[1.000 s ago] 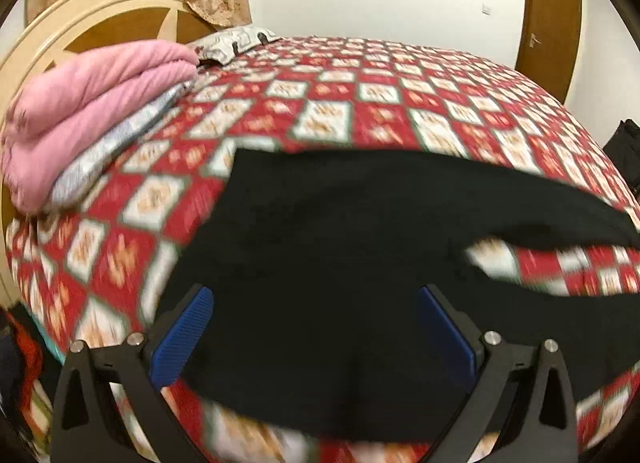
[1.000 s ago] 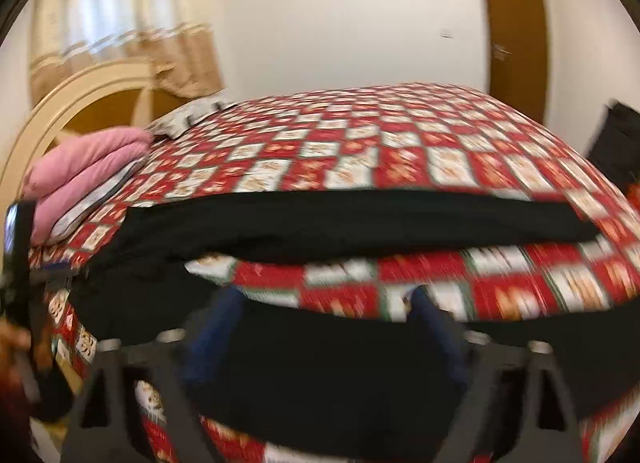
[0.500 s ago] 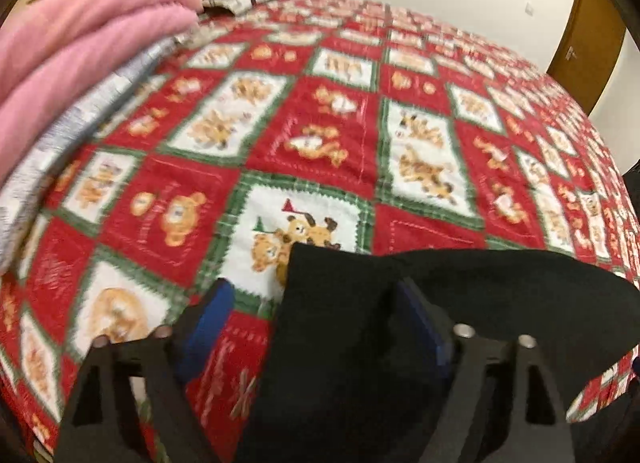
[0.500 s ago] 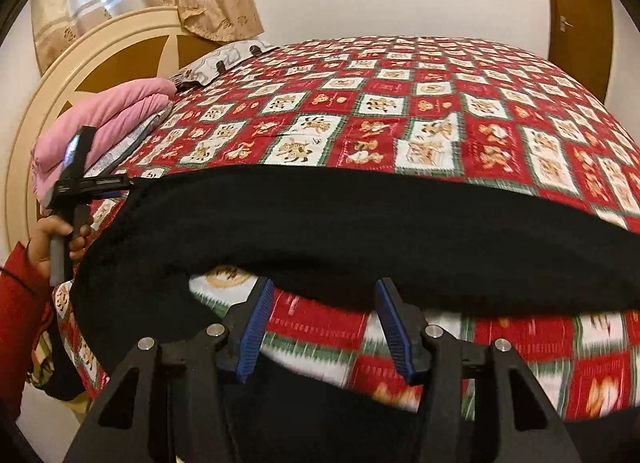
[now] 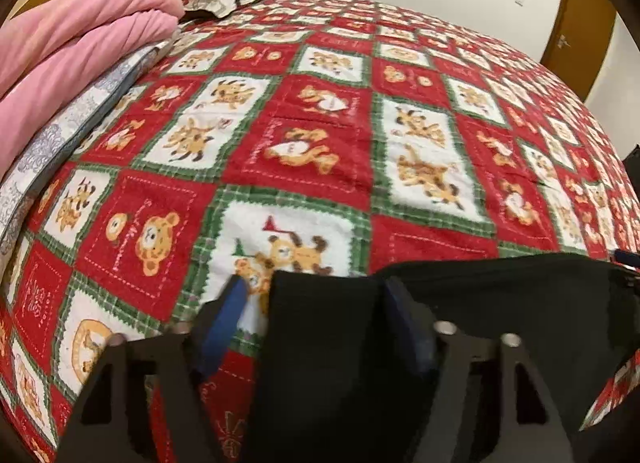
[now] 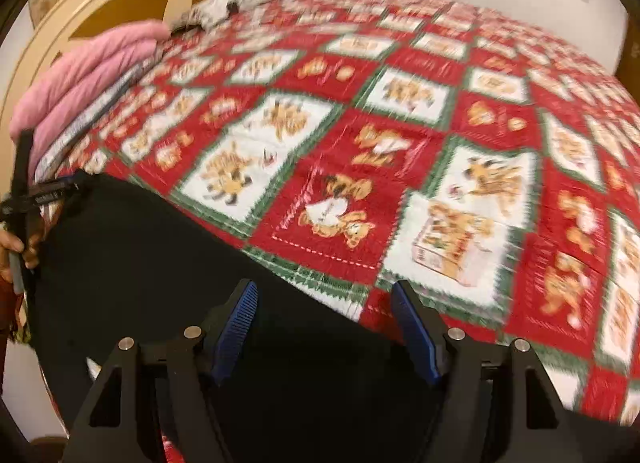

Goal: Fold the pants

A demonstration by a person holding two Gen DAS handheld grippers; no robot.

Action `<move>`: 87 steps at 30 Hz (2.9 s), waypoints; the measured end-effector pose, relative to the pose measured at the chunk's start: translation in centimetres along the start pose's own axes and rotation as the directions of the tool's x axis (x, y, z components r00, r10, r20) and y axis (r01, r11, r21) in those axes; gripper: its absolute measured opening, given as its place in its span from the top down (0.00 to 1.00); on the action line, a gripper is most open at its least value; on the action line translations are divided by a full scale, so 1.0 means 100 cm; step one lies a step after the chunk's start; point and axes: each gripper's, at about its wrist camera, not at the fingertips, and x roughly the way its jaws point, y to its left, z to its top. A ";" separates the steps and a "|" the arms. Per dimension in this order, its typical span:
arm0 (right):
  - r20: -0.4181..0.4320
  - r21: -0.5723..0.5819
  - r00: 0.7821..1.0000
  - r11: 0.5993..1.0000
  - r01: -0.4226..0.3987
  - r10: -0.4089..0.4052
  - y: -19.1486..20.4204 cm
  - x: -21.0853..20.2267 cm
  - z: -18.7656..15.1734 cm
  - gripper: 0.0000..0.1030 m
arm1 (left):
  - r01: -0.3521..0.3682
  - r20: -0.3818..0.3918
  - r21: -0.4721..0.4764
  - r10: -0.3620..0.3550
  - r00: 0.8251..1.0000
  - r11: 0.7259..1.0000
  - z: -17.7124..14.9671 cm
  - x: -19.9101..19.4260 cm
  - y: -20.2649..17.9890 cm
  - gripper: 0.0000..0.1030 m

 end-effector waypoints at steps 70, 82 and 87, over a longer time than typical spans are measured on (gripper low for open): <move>0.183 -0.262 0.981 0.959 0.104 -0.056 0.190 -0.113 -0.252 0.96 | 0.477 0.280 -0.509 -0.386 0.879 0.716 -0.211 -0.124 0.060 0.36; 0.167 -0.246 0.980 0.967 -0.066 0.110 0.198 -0.139 -0.254 0.96 | 0.294 0.306 -0.385 -0.179 0.935 0.875 -0.209 -0.148 0.063 0.85; 0.220 -0.198 0.971 0.979 -0.049 0.093 0.205 -0.140 -0.254 0.96 | 0.226 0.265 -0.372 -0.131 0.955 0.900 -0.218 -0.139 0.064 0.85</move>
